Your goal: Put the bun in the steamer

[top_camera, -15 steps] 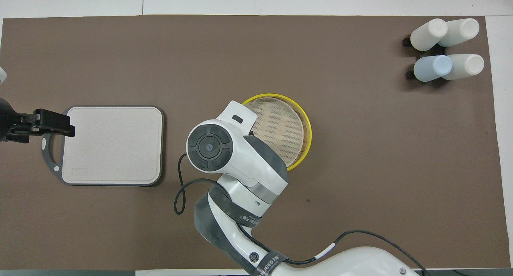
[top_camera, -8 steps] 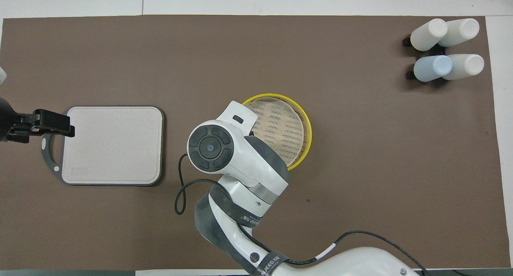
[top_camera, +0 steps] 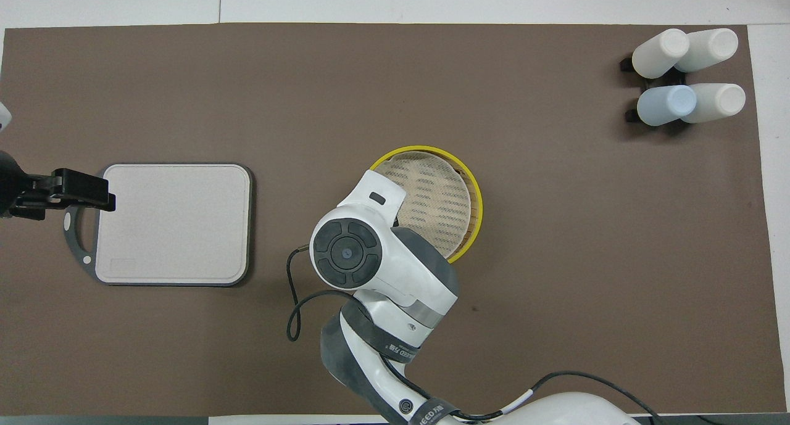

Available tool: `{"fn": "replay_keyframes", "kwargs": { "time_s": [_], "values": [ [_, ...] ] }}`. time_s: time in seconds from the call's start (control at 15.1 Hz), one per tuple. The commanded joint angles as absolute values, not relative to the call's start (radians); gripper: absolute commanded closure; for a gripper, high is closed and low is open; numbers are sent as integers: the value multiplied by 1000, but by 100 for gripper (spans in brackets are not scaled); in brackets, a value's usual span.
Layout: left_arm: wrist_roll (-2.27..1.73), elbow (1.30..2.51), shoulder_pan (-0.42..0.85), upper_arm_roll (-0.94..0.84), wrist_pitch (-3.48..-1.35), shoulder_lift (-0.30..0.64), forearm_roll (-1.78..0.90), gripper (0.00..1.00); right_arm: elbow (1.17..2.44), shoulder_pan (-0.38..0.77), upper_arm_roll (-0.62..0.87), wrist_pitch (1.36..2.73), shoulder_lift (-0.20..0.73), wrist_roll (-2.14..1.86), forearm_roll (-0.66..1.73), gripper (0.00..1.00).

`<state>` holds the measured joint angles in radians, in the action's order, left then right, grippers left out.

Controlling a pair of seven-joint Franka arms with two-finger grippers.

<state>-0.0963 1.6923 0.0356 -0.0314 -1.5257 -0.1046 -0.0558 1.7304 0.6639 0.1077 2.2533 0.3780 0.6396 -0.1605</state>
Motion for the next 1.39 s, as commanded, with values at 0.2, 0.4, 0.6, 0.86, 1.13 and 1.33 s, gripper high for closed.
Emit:
{"fn": "replay_keyframes", "kwargs": {
  "time_s": [0.2,0.4,0.6,0.86,1.13,1.33],
  "values": [
    [-81,1677,44,-31,-1509,-107,-26,0,1770,649,112,2250,359,643,-175,100],
    [-71,1677,44,-31,-1509,-107,-21,0,1760,638,114,2246,360,635,-173,100],
    [-69,1677,44,-31,-1511,-110,-12,0,1714,630,114,2189,371,611,-173,100],
    [-69,1677,44,-32,-1516,-110,-8,0,1713,624,114,2206,373,604,-166,100],
    [-69,1678,44,-32,-1516,-110,-8,0,1713,612,114,2235,377,594,-160,100],
    [-69,1678,44,-32,-1516,-110,-9,0,1712,612,114,2241,379,594,-160,100]
  ]
}}
